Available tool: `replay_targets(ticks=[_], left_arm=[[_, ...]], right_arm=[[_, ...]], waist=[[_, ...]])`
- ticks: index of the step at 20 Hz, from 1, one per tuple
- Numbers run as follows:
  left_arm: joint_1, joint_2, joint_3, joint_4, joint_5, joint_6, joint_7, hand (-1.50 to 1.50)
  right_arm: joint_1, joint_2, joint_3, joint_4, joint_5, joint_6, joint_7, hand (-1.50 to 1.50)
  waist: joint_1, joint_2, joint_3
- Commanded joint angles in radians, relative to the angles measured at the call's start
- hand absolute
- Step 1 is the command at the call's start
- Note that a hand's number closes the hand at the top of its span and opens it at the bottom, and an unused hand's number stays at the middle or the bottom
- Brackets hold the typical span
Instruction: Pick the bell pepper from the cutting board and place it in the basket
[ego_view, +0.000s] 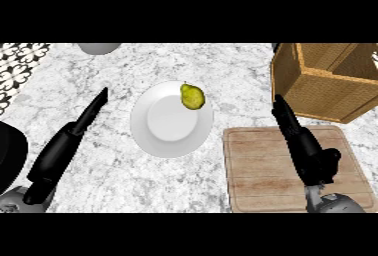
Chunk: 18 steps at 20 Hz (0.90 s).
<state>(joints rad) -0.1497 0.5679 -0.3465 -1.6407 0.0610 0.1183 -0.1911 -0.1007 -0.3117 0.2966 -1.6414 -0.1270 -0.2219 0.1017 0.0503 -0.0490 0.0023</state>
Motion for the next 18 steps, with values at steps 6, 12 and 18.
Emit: replay_targets(ticks=[6,12,18], left_arm=[[-0.014,-0.061,0.068,0.031,0.097,0.012,0.069,0.00],[-0.055,-0.113,0.079,0.108,0.141,0.002,0.141,0.00],[-0.051,-0.092,0.099,0.058,0.151,-0.013,0.193,0.00]], right_arm=[[-0.170,-0.275,-0.107,0.036,-0.283,0.599,-0.173,1.50],[-0.009,-0.272,0.057,-0.109,-0.074,0.785,-0.589,-1.50],[0.042,-0.373,-0.095,-0.159,0.180,0.551,-0.595,-1.50]], waist=[[-0.014,0.068,0.003],[-0.074,0.050,0.000],[-0.073,0.043,-0.002]])
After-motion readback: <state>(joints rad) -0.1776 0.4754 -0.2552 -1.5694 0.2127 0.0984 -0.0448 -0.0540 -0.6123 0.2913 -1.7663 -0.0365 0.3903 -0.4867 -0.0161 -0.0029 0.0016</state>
